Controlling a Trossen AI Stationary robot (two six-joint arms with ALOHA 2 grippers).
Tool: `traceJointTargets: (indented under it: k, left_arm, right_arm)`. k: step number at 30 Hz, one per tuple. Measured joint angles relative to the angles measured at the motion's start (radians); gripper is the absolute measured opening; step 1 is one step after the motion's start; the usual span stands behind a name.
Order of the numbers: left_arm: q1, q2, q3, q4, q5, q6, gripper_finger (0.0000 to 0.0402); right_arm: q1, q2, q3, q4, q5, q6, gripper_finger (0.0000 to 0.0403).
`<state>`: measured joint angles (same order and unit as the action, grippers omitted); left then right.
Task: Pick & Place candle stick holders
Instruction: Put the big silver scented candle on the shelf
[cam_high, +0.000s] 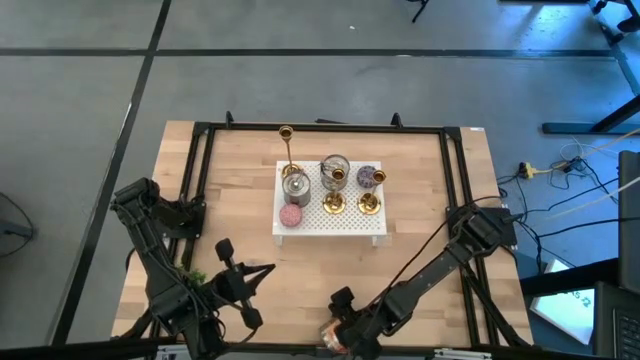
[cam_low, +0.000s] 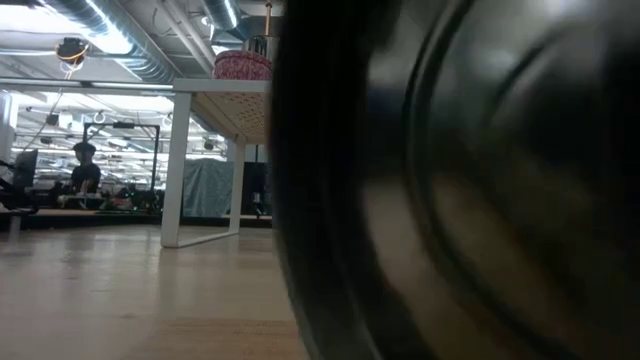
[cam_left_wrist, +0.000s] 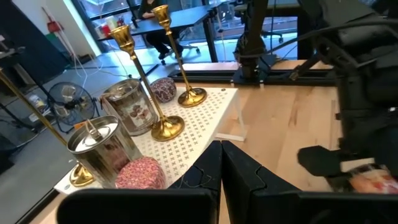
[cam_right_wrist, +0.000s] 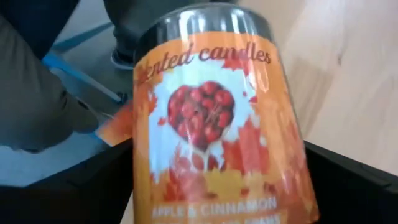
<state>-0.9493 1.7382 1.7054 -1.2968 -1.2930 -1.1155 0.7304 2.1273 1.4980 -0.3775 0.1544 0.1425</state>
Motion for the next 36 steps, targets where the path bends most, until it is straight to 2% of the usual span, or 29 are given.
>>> traceJointTargets:
  k: [10,24,32,36]
  left_arm:
    - [0.001,0.0,0.0,0.0,-0.007,0.002,0.0002]
    - [0.001,0.0,0.0,0.0,-0.007,0.002,0.0002]
    - [0.001,0.0,0.0,0.0,-0.008,0.003,0.0002]
    - [0.001,0.0,0.0,0.0,-0.008,0.003,0.0002]
  right_arm:
    - [0.0,-0.002,0.036,-0.031,0.028,-0.038,0.0392]
    - [-0.028,0.032,0.035,-0.071,-0.019,-0.052,0.0392]
    - [-0.04,0.052,0.035,-0.068,-0.025,0.049,0.039]
    - [-0.047,0.052,0.035,-0.07,-0.033,0.105,0.037]
